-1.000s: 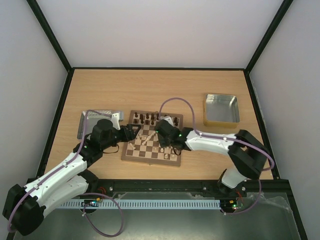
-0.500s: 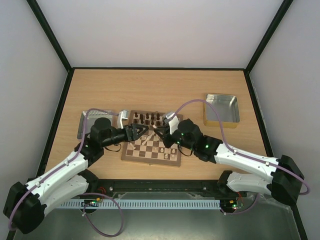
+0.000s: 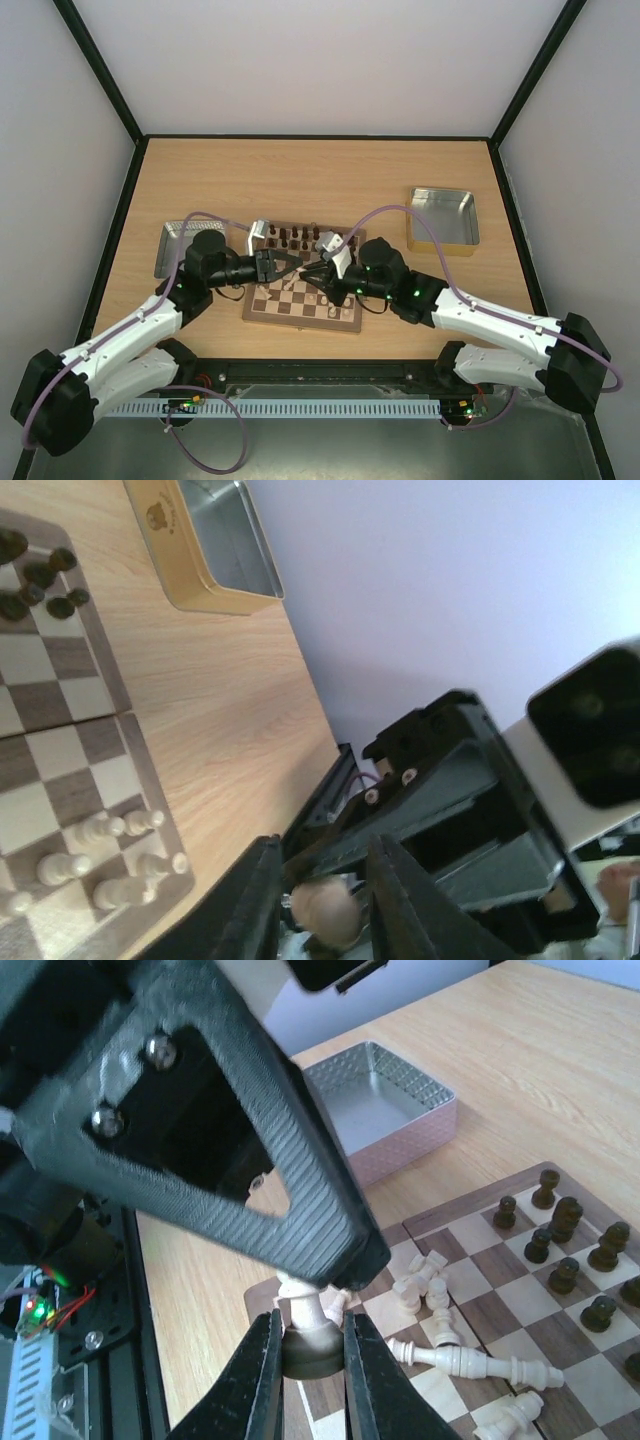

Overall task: Set up the chess pieces on the board
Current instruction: Pick up the chess piece from the chessboard, then place the chess piece on the chessboard.

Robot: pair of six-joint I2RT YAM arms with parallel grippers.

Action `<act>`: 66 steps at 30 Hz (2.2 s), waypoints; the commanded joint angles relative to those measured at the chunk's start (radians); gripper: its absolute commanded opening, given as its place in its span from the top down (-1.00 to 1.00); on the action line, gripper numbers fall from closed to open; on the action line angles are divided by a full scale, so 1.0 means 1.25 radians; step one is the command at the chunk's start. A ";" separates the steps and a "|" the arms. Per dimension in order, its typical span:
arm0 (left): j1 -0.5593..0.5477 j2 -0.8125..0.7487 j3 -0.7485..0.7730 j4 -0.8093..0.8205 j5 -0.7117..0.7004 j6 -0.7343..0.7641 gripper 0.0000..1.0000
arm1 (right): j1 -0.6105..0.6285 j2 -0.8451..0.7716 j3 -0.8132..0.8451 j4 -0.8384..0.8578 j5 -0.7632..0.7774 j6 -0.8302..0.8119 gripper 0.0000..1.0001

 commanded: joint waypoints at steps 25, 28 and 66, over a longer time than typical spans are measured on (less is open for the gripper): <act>0.003 0.022 0.031 -0.069 0.086 0.089 0.91 | -0.002 0.044 0.040 -0.033 0.020 -0.002 0.76; 0.003 0.012 0.043 -0.110 0.045 0.114 0.94 | -0.001 0.043 0.043 -0.049 0.041 0.016 0.25; -0.388 0.405 0.240 -0.500 -0.795 0.193 0.85 | -0.001 -0.204 -0.133 -0.033 0.676 0.330 -0.35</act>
